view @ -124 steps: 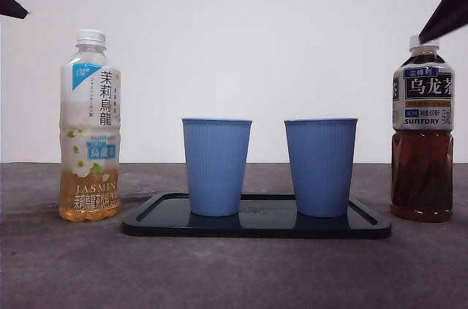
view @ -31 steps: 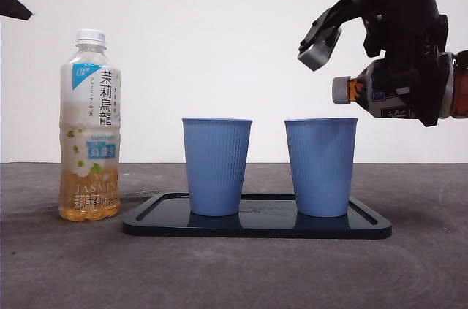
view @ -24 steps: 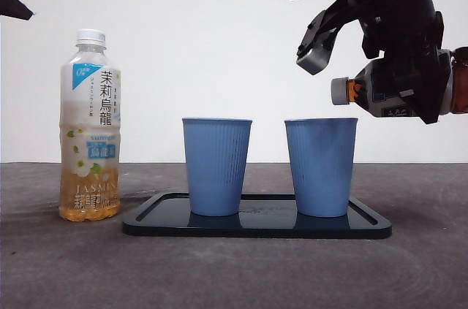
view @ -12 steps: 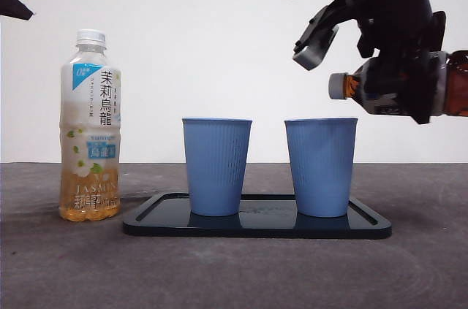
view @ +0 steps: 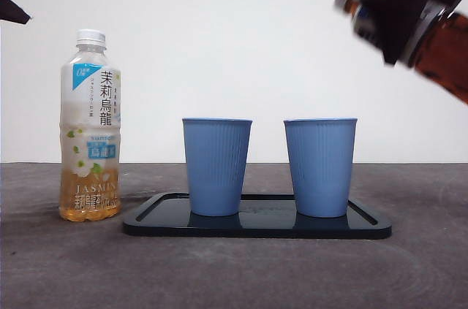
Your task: Pour the drink into the cup
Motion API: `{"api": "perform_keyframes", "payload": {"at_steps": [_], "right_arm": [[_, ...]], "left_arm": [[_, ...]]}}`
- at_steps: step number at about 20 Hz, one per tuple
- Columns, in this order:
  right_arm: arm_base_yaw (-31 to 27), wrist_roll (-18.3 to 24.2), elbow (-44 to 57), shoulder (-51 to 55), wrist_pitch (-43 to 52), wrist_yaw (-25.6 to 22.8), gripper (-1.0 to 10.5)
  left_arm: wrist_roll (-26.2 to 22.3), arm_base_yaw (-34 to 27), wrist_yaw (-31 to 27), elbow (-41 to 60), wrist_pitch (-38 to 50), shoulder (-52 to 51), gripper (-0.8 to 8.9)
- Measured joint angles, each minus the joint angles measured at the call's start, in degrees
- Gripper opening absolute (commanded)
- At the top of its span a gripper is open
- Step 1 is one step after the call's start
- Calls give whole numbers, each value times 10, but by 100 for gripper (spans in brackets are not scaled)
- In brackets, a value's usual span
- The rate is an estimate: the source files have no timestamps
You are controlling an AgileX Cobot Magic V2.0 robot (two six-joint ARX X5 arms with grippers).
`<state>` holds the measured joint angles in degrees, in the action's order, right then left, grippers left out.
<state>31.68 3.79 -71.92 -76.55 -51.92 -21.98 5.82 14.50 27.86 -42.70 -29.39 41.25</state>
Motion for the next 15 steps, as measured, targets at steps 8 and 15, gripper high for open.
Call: {"api": "perform_keyframes", "payload": {"at_steps": [8,15], "right_arm": [[-75,-59,265,224,299,82,200],[-121,-103,487,220,646,162,200]], "left_arm": [[-3,0,0,0,-9,0,468],[-3,0,0,0,-9,0,468]]}}
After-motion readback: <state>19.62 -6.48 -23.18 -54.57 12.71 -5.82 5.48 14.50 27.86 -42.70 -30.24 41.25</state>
